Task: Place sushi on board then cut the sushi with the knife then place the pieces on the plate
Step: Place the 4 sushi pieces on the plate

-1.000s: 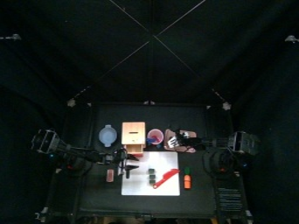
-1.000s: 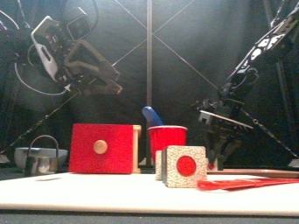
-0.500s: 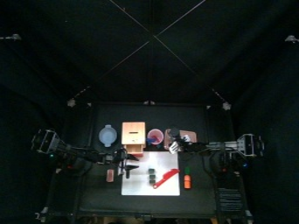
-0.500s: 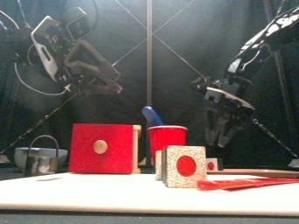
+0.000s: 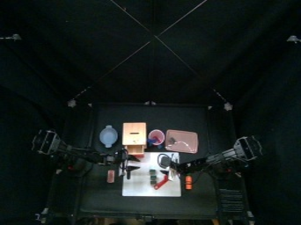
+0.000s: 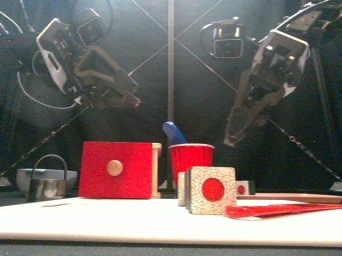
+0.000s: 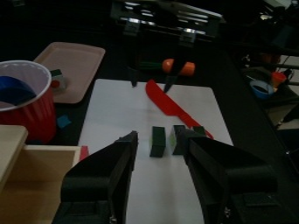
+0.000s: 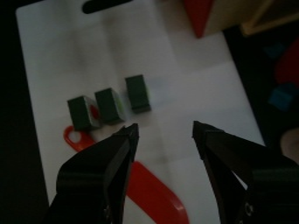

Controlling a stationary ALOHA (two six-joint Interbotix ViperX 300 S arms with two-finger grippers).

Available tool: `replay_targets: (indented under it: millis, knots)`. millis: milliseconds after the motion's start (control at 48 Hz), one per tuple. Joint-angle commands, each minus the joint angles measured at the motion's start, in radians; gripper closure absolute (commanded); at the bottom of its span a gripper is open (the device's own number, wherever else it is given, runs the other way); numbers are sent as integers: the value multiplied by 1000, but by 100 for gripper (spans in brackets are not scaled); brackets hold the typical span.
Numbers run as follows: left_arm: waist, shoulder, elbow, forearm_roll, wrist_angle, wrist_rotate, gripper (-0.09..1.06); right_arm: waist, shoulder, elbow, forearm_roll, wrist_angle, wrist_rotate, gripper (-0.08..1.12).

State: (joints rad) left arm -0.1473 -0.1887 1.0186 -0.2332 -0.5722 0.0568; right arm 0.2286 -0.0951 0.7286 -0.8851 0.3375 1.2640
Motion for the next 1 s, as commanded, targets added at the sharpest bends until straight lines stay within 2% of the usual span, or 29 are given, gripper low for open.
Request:
replay_targets:
  millis: [21,646,812,1000]
  knots:
    - [2,6,-23,2,-8,0,17,-3,48,-66,-11,-31,0,18]
    - [0,25,-23,2,-8,0,17,-78,158,-115,-54,-155,0,18]
    - [0,25,-21,-11,-8,0,17,-81,170,-114,-52,-218,0,18]
    - [2,25,-21,-11,-8,0,17,-77,173,-106,-57,-227,0,18]
